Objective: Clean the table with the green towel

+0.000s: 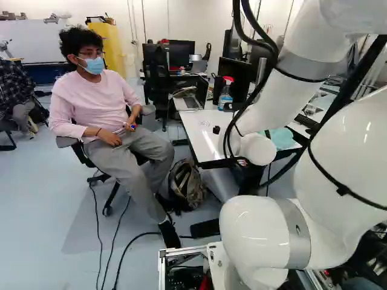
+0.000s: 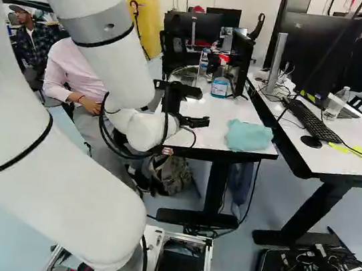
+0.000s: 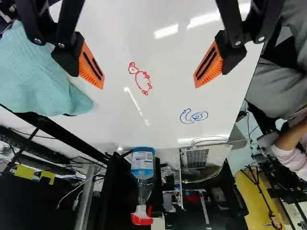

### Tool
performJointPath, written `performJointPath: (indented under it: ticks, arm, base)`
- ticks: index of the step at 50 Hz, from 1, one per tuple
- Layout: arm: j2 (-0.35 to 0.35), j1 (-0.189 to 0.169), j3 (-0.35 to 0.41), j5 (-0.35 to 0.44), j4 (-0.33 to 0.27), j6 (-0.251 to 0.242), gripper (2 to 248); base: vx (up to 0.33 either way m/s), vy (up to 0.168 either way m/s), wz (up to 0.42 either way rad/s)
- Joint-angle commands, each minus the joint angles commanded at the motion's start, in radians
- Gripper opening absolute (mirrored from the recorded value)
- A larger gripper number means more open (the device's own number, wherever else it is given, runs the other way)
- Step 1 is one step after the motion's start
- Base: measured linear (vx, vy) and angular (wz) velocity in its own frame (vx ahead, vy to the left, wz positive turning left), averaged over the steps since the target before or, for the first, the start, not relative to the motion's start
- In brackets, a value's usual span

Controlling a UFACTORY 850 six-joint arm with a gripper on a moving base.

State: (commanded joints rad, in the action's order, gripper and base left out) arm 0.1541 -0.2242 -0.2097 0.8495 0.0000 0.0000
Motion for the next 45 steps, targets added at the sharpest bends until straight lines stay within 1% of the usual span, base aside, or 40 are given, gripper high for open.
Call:
performJointPath:
  ticks: [15,45]
  arm:
    - [0.012,-0.055,-0.027,-0.021,0.000,0.000,247]
    - [0.008,-0.156,-0.107,-0.134,0.000,0.000,247]
  base:
    - [0.000,0.000,0.000]
    - [0.000,0.000,0.000]
